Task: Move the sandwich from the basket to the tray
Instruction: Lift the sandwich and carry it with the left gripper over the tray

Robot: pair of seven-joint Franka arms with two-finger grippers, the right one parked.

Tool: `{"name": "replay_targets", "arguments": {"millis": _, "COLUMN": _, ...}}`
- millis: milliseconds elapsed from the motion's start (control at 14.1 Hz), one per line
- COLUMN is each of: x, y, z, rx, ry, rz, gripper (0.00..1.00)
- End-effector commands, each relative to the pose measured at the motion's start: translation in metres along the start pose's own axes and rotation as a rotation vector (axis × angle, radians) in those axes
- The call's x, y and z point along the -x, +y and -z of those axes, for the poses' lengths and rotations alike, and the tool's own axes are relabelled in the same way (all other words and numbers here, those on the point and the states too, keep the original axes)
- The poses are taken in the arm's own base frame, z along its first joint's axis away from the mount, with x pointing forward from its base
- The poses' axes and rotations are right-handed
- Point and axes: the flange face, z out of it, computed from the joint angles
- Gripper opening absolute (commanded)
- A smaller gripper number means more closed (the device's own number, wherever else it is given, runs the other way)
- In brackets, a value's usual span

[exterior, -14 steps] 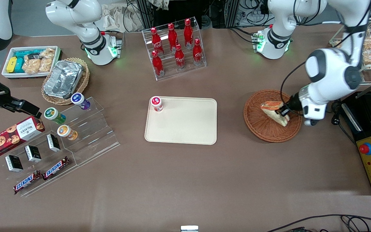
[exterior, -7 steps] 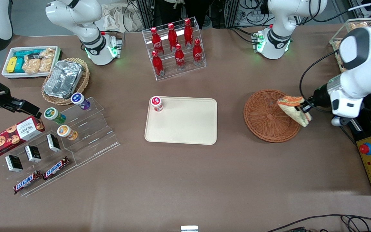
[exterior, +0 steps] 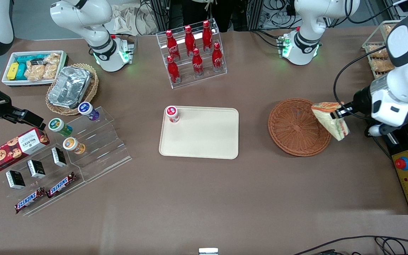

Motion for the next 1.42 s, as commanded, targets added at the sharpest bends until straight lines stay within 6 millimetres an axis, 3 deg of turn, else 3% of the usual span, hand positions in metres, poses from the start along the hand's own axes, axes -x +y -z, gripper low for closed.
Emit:
{"name": "replay_targets", "arguments": {"millis": 0, "x": -0.004, "y": 0.019, "z": -0.005, "rx": -0.012, "ry": -0.011, "rz": -0.069, "gripper": 0.0}}
{"name": "replay_targets", "arguments": {"millis": 425, "x": 0.02, "y": 0.079, "z": -0.021, "rx": 0.001, "ry": 0.032, "rz": -0.232, "gripper": 0.0}}
{"name": "replay_targets", "arguments": {"millis": 709, "x": 0.044, "y": 0.155, "z": -0.088, "rx": -0.017, "ry": 0.019, "rz": -0.366, "gripper": 0.0}}
{"name": "replay_targets", "arguments": {"millis": 1063, "x": 0.056, "y": 0.206, "z": -0.162, "rx": -0.016, "ry": 0.03, "rz": -0.446, "gripper": 0.0}}
{"name": "replay_targets", "arguments": {"millis": 1346, "x": 0.076, "y": 0.247, "z": -0.244, "rx": -0.013, "ry": 0.042, "rz": -0.52, "gripper": 0.0}}
